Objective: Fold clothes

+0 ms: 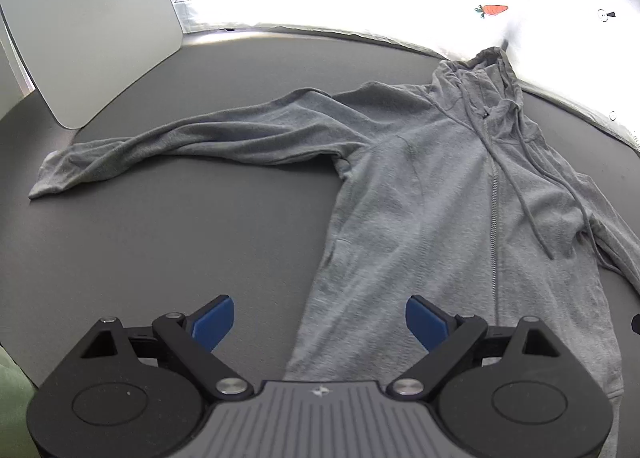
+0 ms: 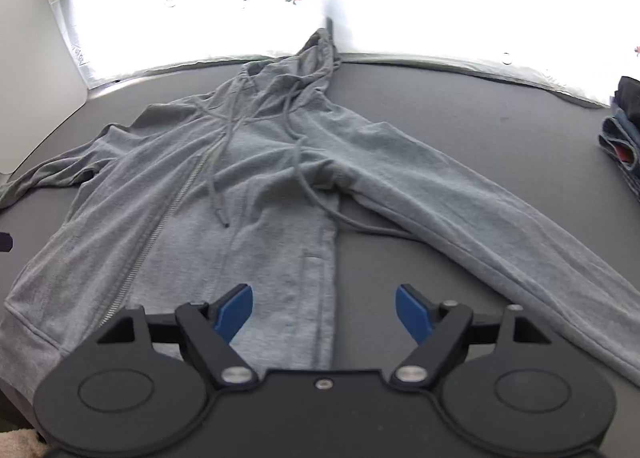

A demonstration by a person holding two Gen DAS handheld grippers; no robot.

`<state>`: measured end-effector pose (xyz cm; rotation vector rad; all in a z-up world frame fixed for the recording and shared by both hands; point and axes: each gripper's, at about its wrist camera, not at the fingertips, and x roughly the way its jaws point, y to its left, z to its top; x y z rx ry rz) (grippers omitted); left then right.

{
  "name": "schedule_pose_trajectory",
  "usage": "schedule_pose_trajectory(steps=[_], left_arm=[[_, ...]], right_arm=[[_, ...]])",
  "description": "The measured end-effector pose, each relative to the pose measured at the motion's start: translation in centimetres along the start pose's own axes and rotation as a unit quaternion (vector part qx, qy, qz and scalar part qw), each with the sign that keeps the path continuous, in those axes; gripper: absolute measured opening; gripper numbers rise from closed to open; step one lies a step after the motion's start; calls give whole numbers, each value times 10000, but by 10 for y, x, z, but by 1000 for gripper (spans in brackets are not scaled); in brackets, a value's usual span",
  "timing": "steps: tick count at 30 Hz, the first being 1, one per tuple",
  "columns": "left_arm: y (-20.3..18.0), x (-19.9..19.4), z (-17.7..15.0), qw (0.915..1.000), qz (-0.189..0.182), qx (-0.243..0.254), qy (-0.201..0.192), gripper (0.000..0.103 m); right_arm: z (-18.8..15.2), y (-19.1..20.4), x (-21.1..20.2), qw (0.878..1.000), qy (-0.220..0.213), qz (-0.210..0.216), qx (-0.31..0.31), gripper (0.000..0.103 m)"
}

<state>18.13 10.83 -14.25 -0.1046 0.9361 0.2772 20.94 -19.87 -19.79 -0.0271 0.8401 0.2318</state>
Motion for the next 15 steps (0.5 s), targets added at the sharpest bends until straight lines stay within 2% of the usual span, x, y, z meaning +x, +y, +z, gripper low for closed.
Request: schedule_pose_trajectory(steps=[3, 7, 9, 11, 15], left_arm=[[52, 14, 20, 9986, 375, 210, -309, 93], [135, 39, 50, 9939, 821, 592, -441, 86], [166, 52, 58, 9886, 956, 987, -613, 86], [191, 67, 64, 9820, 1049, 1395, -721, 86], [220, 99, 76, 9709, 957, 2113, -591, 83]], right_arm=[[9, 71, 15, 9997, 43, 174, -163, 81], [14, 156, 32, 9995, 24, -2, -328, 81], [14, 193, 40, 9991, -9, -99, -401, 94], [14, 215, 54, 9993, 72, -205, -299, 94], [17, 240, 73, 9975, 376, -449, 399, 94]])
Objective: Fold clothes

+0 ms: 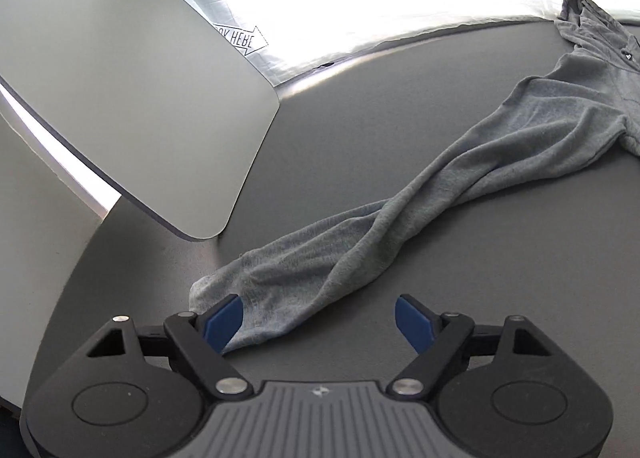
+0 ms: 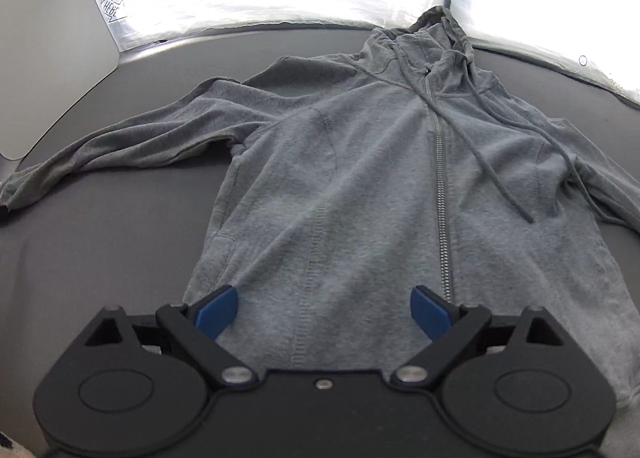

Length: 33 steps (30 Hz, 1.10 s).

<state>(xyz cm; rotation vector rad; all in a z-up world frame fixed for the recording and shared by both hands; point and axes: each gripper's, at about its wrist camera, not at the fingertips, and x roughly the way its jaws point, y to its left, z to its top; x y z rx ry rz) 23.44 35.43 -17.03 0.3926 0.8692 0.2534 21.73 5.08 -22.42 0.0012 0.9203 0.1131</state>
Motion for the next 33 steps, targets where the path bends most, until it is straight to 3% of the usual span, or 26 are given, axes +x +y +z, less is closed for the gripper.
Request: schedule_pose_trajectory(steps=[7, 9, 11, 12, 13, 15, 19, 23, 26, 29, 31, 33], left_arm=[[-1, 47, 1, 9961, -399, 771, -156, 84], [-7, 53, 4, 9951, -384, 871, -274, 78], [-11, 57, 8, 9948, -306, 919, -323, 59], [-13, 61, 10, 9956, -196, 882, -236, 27], [-14, 65, 11, 9964, -80, 829, -155, 3], [-12, 63, 15, 9975, 174, 675, -123, 2], [7, 14, 44, 9963, 596, 537, -295, 2], [53, -34, 93, 9982, 121, -501, -298, 4], [75, -16, 117, 9943, -299, -1020, 55, 10], [74, 41, 110, 9891, -436, -1252, 645, 22], [80, 80, 93, 9779, -556, -1683, 1113, 28], [89, 95, 74, 9687, -557, -2021, 1329, 37]], right_arm=[[-9, 12, 13, 9982, 339, -423, 268, 96], [-10, 12, 14, 9976, 368, -452, 374, 100], [-9, 12, 17, 9973, 389, -470, 402, 103], [-8, 11, 18, 9972, 397, -482, 409, 103], [-6, 11, 20, 9970, 391, -496, 451, 103], [-3, 11, 23, 9970, 389, -504, 429, 103], [-3, 8, 23, 9975, 421, -428, 371, 103], [-2, 7, 24, 9978, 449, -386, 309, 103], [0, 5, 25, 9980, 472, -346, 245, 103], [2, 4, 26, 9980, 489, -327, 219, 103], [2, 4, 26, 9981, 481, -323, 206, 103], [1, 4, 26, 9982, 461, -320, 191, 103]])
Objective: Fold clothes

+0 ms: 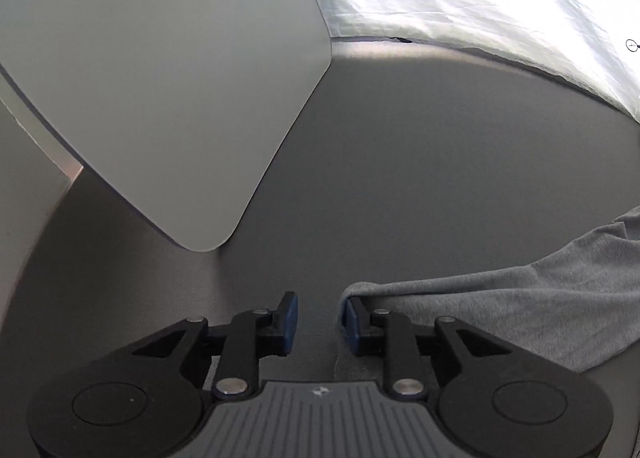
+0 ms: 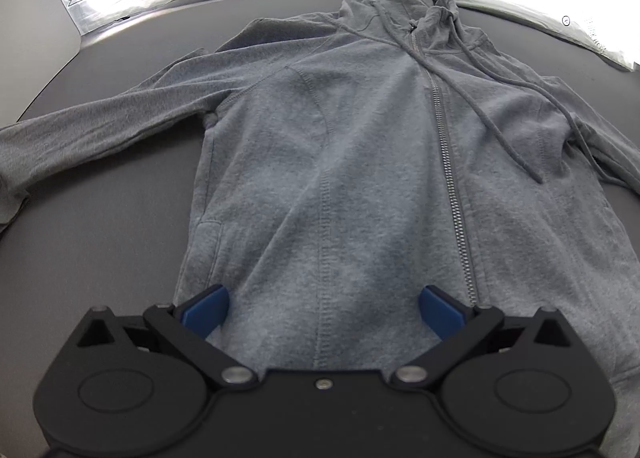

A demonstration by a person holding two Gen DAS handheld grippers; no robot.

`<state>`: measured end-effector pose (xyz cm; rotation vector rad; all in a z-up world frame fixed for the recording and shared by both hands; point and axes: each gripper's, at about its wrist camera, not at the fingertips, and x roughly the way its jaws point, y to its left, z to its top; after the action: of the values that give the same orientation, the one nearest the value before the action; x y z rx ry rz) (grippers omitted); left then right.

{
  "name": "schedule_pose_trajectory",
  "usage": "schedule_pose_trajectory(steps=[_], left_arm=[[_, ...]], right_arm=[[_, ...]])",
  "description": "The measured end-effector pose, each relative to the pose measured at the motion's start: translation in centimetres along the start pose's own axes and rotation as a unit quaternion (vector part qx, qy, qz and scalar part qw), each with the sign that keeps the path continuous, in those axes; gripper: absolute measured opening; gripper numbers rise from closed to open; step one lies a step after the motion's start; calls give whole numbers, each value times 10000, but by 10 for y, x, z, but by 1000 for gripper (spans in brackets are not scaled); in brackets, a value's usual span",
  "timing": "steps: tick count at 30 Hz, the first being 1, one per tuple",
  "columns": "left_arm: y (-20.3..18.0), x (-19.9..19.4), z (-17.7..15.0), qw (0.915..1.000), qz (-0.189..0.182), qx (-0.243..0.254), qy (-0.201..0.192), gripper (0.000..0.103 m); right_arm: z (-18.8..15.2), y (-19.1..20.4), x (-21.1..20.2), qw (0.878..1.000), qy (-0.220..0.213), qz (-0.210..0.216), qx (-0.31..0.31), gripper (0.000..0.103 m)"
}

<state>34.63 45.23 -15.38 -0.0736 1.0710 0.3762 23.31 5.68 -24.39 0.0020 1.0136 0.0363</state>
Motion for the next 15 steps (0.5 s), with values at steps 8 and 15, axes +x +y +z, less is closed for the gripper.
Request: schedule_pose_trajectory(steps=[8, 15], left_arm=[[-10, -38, -57, 9922, 322, 698, -977, 74], [-17, -33, -56, 9902, 585, 710, -1052, 82]], right_arm=[[-2, 2, -1, 9999, -88, -71, 78, 103], [0, 2, 0, 10000, -62, -53, 41, 103]])
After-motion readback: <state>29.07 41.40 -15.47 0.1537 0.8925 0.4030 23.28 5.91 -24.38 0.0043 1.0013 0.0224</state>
